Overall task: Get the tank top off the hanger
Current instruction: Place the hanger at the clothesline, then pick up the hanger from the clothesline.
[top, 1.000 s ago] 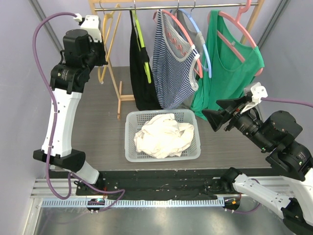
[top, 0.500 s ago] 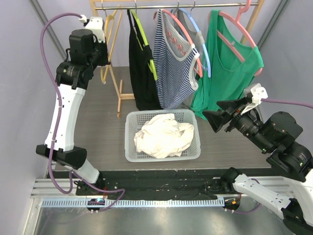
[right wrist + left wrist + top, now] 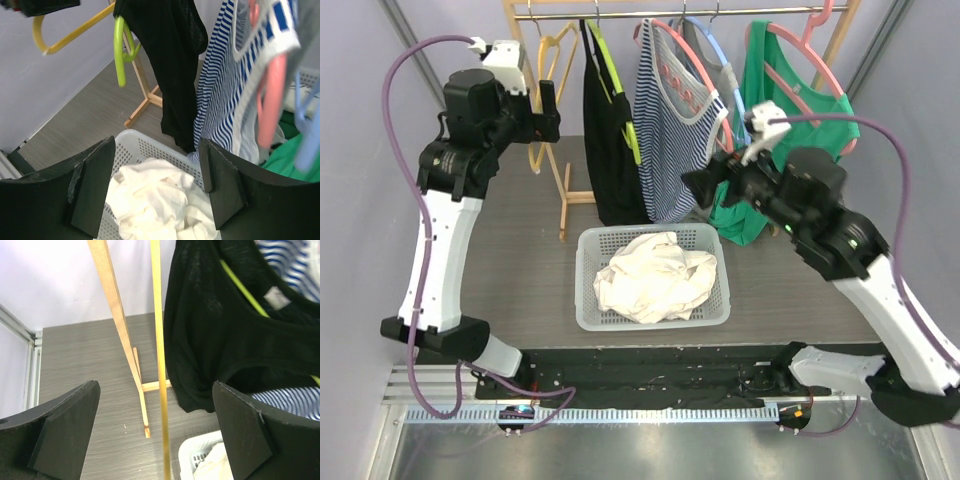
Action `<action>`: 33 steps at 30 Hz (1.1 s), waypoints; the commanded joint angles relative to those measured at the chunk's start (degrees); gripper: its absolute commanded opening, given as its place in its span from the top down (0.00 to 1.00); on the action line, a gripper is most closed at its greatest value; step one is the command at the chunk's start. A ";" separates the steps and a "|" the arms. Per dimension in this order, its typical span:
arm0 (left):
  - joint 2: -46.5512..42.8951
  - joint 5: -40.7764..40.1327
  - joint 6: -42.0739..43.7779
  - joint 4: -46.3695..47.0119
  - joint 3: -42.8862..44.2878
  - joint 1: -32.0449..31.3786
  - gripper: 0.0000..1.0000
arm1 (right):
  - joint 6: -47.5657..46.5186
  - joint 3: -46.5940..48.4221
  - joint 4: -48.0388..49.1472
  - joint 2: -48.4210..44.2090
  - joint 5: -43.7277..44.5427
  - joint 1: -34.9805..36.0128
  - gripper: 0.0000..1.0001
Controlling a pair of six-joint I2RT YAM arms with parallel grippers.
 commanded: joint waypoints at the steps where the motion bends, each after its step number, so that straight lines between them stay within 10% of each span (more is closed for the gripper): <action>1: -7.16 2.44 -0.46 1.95 -0.91 0.30 0.00 | 0.32 9.16 7.22 9.63 0.49 -0.15 0.24; 16: -16.05 8.24 5.17 -0.25 -6.98 0.30 0.00 | -10.57 40.82 5.21 35.85 6.46 4.68 0.07; 33: -17.19 7.72 6.57 -0.25 -7.59 0.30 0.00 | -20.68 46.64 4.67 45.87 26.59 11.45 0.09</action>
